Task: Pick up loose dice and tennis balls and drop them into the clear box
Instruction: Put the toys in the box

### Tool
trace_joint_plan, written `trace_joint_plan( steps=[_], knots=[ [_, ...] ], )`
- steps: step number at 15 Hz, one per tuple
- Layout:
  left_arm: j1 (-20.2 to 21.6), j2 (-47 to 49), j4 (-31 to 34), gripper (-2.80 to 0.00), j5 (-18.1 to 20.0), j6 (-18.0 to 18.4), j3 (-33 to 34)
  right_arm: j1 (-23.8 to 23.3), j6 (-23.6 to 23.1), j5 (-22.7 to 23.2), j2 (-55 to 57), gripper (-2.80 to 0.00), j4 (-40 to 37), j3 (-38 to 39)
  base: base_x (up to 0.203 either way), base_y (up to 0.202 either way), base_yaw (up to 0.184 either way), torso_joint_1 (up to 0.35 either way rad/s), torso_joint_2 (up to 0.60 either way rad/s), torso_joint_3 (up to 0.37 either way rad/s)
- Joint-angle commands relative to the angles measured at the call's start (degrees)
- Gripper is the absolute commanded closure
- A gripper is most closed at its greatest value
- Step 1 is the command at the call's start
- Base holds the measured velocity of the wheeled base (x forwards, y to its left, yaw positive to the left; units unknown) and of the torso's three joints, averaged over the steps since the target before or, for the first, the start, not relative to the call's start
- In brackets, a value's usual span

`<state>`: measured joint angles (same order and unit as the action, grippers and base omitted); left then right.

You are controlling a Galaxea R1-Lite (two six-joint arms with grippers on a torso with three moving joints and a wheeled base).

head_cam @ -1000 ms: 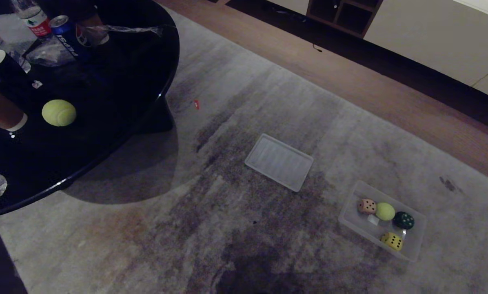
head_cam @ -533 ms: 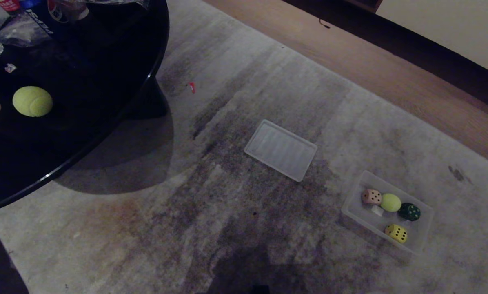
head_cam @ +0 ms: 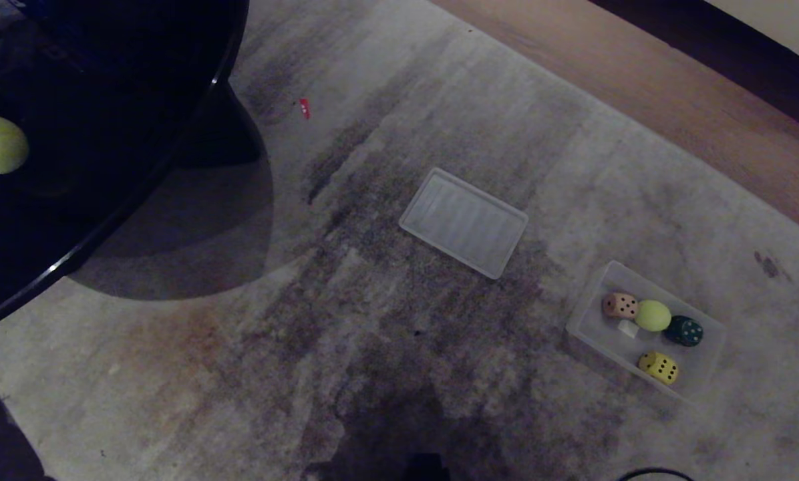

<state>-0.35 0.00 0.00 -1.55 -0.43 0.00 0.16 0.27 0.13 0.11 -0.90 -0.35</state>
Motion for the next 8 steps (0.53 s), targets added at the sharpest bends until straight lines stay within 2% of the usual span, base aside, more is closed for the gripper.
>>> trace_joint_plan(
  steps=[1,8],
  knots=[
    [0.0,0.1,-0.1,0.0,0.0,0.0,0.1,0.0,0.0,0.0,0.0,0.0,-0.1,0.0,0.0,0.0,0.0,0.002,0.0,-0.19],
    [0.0,0.1,0.0,0.0,0.0,0.0,0.1,0.0,0.0,0.0,0.0,0.0,0.0,0.0,0.0,0.0,0.0,0.002,0.0,-0.197]
  ],
)
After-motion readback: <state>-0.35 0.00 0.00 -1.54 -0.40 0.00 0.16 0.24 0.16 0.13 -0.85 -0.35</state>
